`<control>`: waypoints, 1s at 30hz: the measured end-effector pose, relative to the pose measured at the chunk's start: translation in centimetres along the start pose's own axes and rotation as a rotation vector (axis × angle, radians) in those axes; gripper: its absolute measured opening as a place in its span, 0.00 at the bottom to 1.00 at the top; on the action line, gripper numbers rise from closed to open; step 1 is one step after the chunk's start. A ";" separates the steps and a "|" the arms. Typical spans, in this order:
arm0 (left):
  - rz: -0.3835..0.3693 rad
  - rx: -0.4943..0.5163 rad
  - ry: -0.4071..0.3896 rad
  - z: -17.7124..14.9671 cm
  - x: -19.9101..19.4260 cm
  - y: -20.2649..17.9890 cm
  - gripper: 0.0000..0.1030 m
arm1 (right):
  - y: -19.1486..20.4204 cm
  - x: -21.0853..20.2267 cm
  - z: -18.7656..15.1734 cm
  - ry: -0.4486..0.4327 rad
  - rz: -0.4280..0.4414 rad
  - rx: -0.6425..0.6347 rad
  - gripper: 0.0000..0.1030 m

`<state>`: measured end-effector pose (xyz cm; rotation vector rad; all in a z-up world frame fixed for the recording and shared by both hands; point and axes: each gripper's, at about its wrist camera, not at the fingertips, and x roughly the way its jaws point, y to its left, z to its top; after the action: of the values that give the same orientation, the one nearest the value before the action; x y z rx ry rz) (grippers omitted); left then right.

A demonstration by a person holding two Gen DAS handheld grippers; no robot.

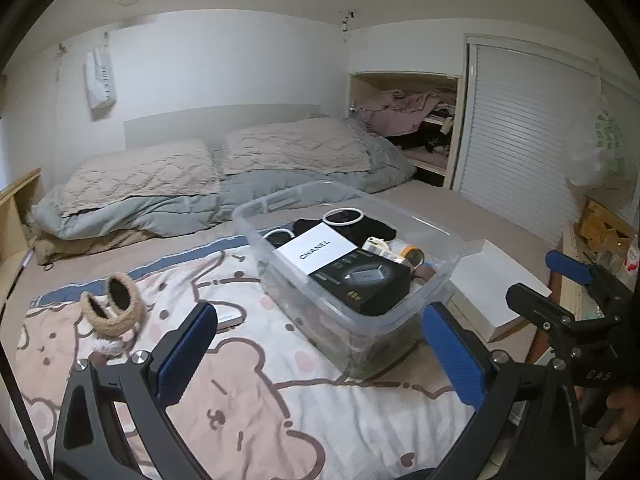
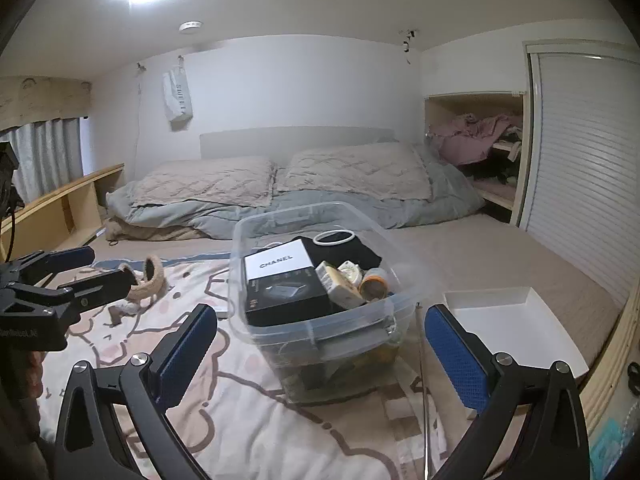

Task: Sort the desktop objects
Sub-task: 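Withdraw both tools from the clear box back over the bed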

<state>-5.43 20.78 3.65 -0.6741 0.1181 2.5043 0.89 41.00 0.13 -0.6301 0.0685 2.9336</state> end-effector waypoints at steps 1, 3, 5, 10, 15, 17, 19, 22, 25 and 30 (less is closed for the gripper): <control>0.004 -0.006 -0.003 -0.3 -0.3 0.1 1.00 | 0.1 -0.2 -0.2 -0.002 -0.001 0.000 1.00; 0.000 -0.033 -0.010 -0.9 -0.9 0.5 1.00 | 0.4 -0.5 -0.5 -0.006 -0.001 0.000 1.00; 0.000 -0.056 -0.017 -1.5 -1.3 0.9 1.00 | 0.6 -0.8 -0.9 -0.006 -0.002 0.004 1.00; 0.006 -0.081 -0.019 -2.7 -2.2 1.3 1.00 | 0.4 -1.2 -1.8 -0.007 0.010 0.017 1.00; 0.011 -0.094 -0.024 -3.9 -2.8 1.3 1.00 | 0.3 -1.5 -2.7 -0.001 0.002 0.024 1.00; 0.029 -0.075 -0.022 -4.3 -2.9 1.0 1.00 | 0.3 -1.5 -3.0 0.006 0.000 0.025 1.00; 0.042 -0.063 -0.022 -4.5 -2.9 0.9 1.00 | 0.3 -1.5 -3.2 0.009 -0.002 0.023 1.00; 0.051 -0.057 -0.019 -4.9 -3.1 0.8 1.00 | 0.4 -1.8 -3.5 0.008 -0.003 0.019 1.00; 0.056 -0.056 -0.016 -5.0 -3.1 0.9 1.00 | 0.5 -1.8 -3.5 0.006 -0.007 0.011 1.00; 0.061 -0.062 -0.012 -5.2 -3.0 1.0 1.00 | 0.5 -2.0 -3.5 0.007 -0.002 0.016 1.00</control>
<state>-1.47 17.33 0.57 -0.6900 0.0582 2.5795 4.05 39.99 -2.26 -0.6378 0.0914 2.9265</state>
